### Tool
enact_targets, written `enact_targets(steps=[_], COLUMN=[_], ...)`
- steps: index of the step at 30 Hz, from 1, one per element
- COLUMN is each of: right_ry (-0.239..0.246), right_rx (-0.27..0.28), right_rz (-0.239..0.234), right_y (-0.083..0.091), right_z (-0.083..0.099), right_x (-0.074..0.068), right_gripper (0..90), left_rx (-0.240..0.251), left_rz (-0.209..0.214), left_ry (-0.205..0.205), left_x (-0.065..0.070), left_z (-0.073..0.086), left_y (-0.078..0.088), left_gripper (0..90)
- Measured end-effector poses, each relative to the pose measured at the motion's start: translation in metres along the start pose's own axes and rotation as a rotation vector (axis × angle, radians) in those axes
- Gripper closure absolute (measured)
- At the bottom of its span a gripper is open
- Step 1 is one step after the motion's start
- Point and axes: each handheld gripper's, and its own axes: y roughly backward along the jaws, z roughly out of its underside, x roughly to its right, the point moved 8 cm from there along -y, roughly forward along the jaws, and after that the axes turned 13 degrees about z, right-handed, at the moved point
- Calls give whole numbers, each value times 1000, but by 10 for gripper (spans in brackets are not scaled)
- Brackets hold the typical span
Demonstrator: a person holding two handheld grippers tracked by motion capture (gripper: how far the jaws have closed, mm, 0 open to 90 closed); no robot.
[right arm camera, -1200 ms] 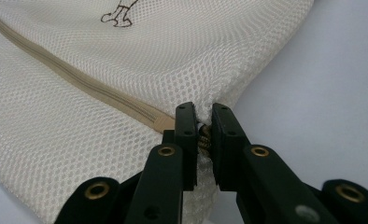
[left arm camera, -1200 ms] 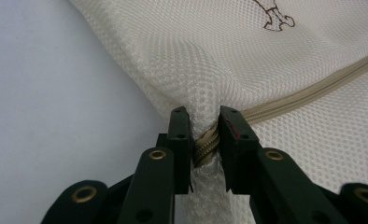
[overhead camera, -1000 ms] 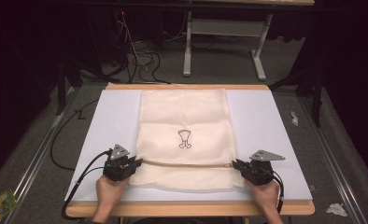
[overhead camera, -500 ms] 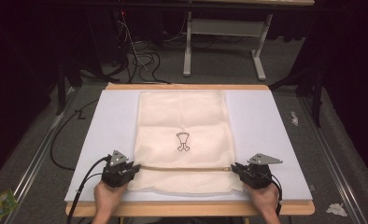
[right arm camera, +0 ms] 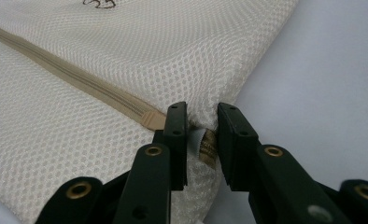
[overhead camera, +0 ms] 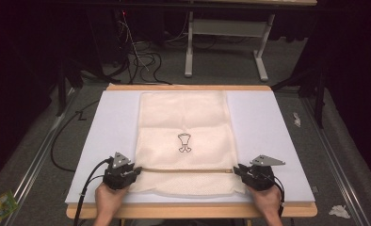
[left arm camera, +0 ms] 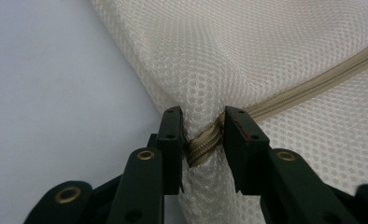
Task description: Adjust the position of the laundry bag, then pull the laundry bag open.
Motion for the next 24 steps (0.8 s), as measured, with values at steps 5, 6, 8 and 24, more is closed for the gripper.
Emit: enact_targets(steps=[5,6,8,24], right_ry=[-5,-8,-21,-49], right_rx=[1,1,-7,-51], right_rz=[4,5,7,-28], right_y=[-2,-2,-2,-6], right_z=[1,1,1,1], right_x=[3,3,5,6], right_gripper=[706,689,657,633], left_rx=[5,7,1,53], left_rz=[-18,-35,-53,-39], left_ry=[2,-1,-15,-91], left_x=[-1,-1,0,36], left_z=[1,1,-1,-29], left_y=[0,1,3,-3], left_gripper=[638,614,577,453])
